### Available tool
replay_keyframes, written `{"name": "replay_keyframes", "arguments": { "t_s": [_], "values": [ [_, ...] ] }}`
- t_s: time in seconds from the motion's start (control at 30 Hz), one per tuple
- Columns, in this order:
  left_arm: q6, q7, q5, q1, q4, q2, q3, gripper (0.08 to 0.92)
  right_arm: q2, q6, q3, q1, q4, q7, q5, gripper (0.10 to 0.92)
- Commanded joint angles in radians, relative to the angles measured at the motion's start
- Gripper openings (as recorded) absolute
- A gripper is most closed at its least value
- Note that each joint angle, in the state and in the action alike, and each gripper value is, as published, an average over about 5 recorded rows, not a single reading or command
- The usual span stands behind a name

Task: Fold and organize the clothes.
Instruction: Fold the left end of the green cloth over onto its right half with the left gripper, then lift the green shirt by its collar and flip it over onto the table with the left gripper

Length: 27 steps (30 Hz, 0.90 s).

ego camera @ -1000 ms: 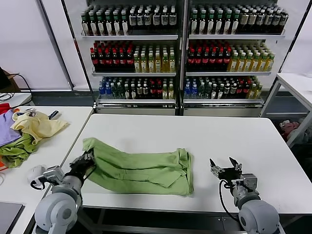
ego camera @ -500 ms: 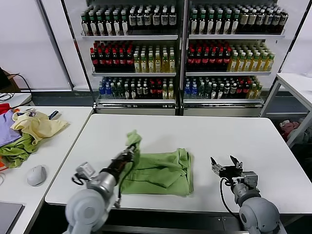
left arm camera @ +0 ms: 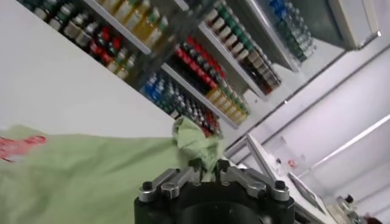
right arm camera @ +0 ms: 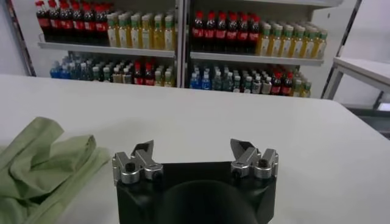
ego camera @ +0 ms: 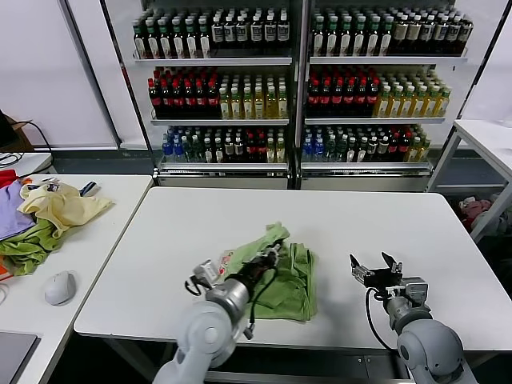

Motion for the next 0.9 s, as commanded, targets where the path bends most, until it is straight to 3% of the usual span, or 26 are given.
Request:
{"name": "replay_keyframes", "arguments": {
  "t_s": [0.03,0.3,0.57,0.9],
  "values": [
    [-0.026,0.016,0.082,-0.049,0.113,-0.047,0.129,0.335,0.002,0.001,-0.003,0.004,-0.006,0.000,0.002,0.823],
    [-0.055,0.032,0.117,0.033,0.006,0.001,0.046,0.560,0.007,0.005,-0.006,0.011,-0.016,-0.001,0.000,0.823],
    [-0.127,-0.008,0.610,0.134,0.020,0.151,-0.061,0.783,0.020,0.009,-0.013,0.015,-0.023,-0.002,-0.011,0.823],
    [-0.113,-0.048,0.762,0.174,0.142,0.178,-0.047,0.823,0.036,0.014,-0.016,0.009,-0.018,0.000,-0.028,0.823]
  ]
}}
